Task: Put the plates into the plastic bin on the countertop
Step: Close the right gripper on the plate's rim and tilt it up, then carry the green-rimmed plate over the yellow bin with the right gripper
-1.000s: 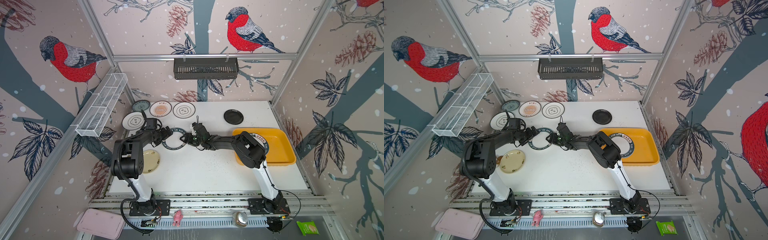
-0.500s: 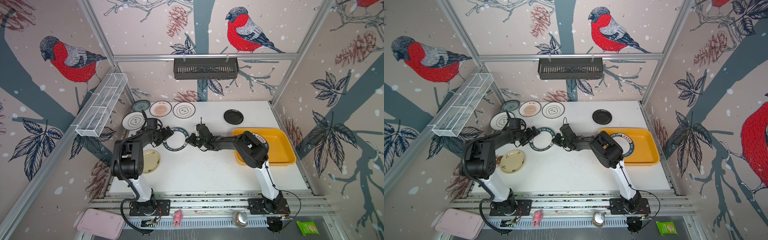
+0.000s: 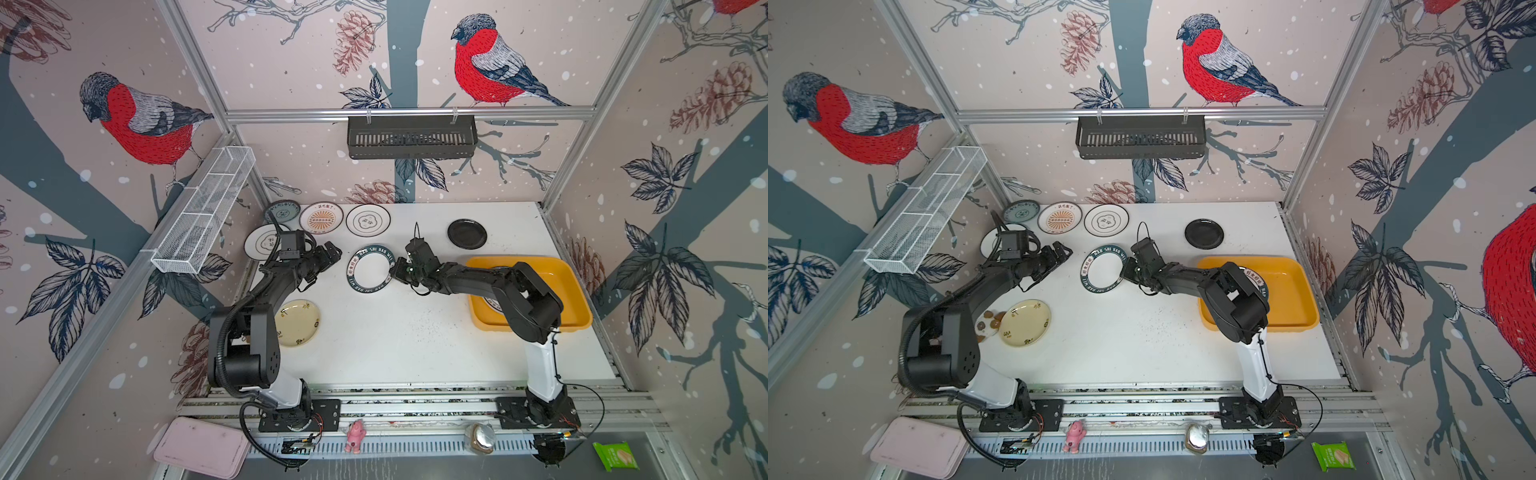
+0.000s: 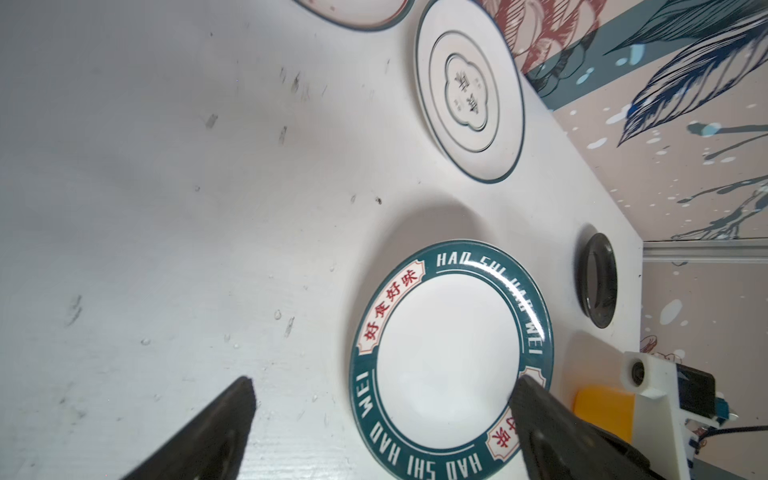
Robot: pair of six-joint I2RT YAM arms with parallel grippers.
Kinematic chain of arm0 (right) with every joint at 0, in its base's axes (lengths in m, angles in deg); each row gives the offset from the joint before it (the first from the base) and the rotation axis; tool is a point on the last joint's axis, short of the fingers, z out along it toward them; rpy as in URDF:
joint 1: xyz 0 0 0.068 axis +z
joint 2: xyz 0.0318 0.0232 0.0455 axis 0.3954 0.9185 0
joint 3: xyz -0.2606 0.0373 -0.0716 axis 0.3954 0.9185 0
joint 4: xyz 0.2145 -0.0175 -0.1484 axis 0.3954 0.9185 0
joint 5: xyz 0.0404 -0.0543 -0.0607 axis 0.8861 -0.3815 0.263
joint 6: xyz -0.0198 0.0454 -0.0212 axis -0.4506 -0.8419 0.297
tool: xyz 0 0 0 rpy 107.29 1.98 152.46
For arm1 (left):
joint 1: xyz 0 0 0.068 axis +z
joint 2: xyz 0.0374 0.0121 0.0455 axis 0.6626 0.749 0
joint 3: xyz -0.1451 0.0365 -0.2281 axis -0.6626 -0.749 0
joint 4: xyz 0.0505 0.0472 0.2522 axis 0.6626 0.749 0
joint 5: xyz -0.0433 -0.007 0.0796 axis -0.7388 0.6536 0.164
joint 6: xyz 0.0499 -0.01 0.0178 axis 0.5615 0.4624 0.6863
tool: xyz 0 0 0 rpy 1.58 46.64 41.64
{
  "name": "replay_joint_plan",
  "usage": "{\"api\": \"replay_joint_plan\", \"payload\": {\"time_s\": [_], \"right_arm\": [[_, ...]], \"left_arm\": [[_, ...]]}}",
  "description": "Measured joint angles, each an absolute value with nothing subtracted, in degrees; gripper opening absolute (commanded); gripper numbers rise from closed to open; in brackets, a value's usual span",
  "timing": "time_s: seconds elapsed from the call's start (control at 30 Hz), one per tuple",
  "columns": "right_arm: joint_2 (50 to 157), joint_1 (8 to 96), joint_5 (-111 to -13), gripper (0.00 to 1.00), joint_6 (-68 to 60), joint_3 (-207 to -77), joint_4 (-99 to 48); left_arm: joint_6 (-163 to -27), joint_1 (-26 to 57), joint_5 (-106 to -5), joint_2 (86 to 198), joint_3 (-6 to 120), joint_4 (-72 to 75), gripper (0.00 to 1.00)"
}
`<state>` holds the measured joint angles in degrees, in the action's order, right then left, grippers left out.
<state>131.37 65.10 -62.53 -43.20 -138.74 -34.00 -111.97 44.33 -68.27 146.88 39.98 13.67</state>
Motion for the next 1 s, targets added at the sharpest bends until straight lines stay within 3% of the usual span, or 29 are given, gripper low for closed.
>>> {"api": "replay_joint_plan", "payload": {"time_s": [0.4, 1.0], "right_arm": [[113.51, 61.45, -63.69, 0.02, -39.82, -130.6, -30.26], [80.01, 52.61, -68.02, 0.02, -38.39, -114.04, -20.32]], "left_arm": [[-112.69, 42.01, -79.2, 135.16, 35.94, 6.46, 0.97], [-109.28, 26.47, -87.79, 130.77, 35.81, 2.05, 0.96]]}}
